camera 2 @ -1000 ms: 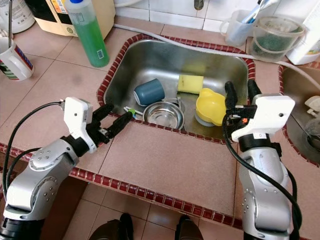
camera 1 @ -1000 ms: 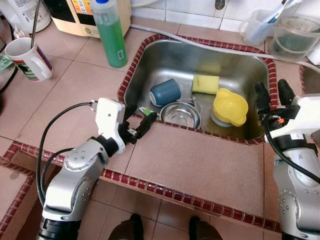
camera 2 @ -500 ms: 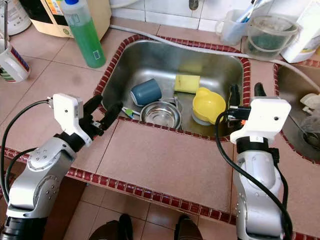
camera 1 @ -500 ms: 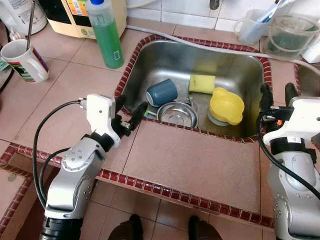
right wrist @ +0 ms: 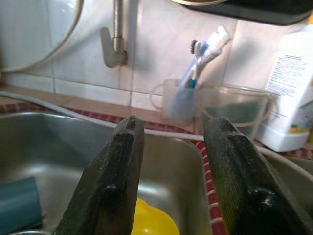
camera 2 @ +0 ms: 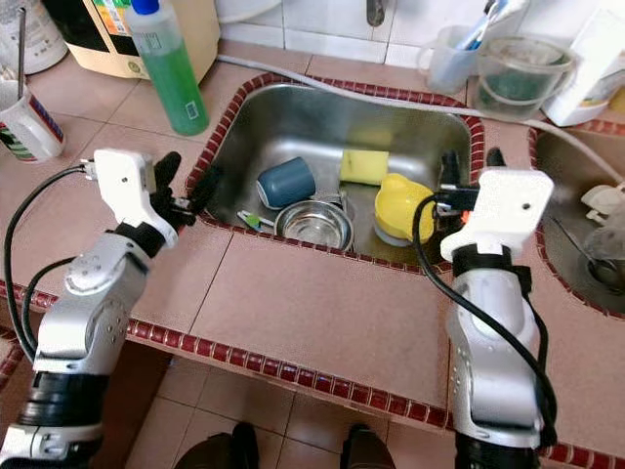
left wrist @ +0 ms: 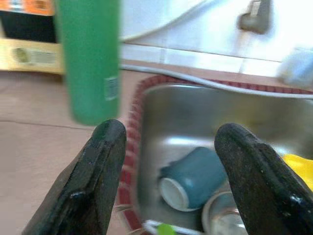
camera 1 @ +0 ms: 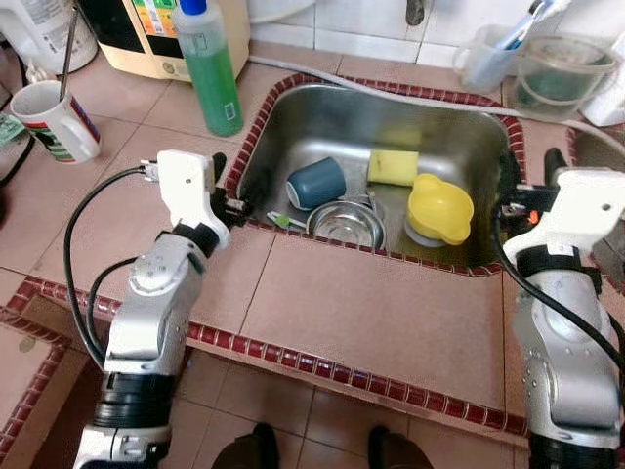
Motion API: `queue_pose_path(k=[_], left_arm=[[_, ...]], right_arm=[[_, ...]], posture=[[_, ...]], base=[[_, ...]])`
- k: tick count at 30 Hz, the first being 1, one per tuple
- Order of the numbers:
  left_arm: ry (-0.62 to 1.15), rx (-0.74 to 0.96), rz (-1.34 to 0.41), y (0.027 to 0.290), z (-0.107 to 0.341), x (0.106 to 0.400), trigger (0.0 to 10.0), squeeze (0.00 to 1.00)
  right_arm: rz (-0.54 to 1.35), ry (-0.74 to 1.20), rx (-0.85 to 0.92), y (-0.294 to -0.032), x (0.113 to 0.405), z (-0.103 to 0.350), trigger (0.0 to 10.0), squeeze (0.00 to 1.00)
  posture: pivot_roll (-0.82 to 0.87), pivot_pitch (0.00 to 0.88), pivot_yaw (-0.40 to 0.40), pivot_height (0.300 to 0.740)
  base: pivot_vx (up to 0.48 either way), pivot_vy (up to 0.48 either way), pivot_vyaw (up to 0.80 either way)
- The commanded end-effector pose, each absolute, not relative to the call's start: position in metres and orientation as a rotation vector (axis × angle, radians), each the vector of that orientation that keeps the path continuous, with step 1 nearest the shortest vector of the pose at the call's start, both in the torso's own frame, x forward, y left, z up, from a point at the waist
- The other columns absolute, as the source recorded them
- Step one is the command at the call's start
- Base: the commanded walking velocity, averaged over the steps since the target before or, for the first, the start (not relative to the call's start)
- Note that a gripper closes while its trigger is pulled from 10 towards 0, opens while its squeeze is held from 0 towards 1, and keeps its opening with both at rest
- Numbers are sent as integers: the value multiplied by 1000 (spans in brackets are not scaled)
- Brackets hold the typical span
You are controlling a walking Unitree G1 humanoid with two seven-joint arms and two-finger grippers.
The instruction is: Kitchen organization
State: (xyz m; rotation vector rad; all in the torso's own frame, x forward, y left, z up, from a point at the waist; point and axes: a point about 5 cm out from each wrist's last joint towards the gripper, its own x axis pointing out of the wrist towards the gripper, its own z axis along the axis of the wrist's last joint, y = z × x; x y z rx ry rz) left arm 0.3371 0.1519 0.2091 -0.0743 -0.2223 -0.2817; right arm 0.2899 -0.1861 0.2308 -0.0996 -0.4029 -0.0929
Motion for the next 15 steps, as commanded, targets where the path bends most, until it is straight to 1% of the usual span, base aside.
queue_pose_path(k=[1,3,7,9,11,13,14,15], left_arm=[[-208,-55,-235,159,203,338,10000,0],[-190,-58,-222,162,202,337,10000,0],[-185,-48,-214,165,196,330,10000,0],[-162,-58,-217,165,189,331,10000,0],[-161,-37,-236,163,188,333,10000,0],[-157,-35,-244,162,188,337,10000,0],[-156,-30,-253,159,188,338,10000,0],[-158,-69,-269,158,192,339,10000,0]], right_arm=[[-57,-385,-77,-183,292,228,10000,0],[-40,-385,-71,-182,295,230,10000,0],[-20,-381,-87,-184,296,228,10000,0],[-26,-384,-94,-190,297,227,10000,0],[-48,-390,-102,-194,297,228,10000,0],[-57,-391,-100,-194,297,227,10000,0],[-59,-390,-106,-196,296,226,10000,0],[-56,-392,-102,-194,294,225,10000,0]], posture=[[-97,171,17,740],[-86,175,4,740],[-76,173,7,740],[-98,155,37,740],[-104,149,38,740],[-118,149,68,740],[-118,145,69,740],[-115,144,70,740]], base=[[0,0,0],[0,0,0],[0,0,0],[0,0,0],[0,0,0],[0,0,0],[0,0,0],[0,0,0]])
